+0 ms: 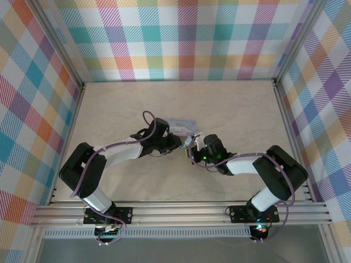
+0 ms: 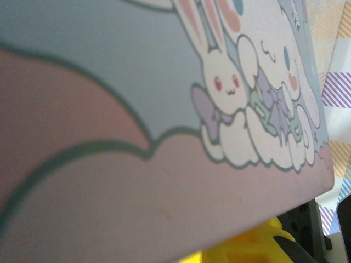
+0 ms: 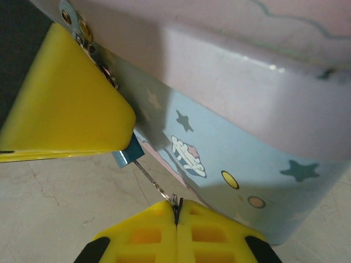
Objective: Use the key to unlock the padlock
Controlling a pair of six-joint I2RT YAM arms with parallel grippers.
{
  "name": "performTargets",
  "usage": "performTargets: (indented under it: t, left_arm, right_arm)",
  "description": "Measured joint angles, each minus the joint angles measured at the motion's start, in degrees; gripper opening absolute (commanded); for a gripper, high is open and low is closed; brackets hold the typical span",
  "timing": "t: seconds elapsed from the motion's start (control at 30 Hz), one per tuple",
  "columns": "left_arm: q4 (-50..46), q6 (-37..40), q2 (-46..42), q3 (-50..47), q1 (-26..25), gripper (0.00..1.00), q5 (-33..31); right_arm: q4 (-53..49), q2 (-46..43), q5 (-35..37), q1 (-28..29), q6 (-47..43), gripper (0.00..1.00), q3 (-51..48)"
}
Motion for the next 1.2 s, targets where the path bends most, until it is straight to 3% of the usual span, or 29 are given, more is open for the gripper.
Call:
performTargets:
  t: [1.2]
  left_arm:
    - [3.8, -1.6, 5.0, 0.0, -0.3, 0.1, -0.4]
  right_arm:
    - [0.2, 4.5, -1.3, -0.3, 0.4, 0.01, 2.0]
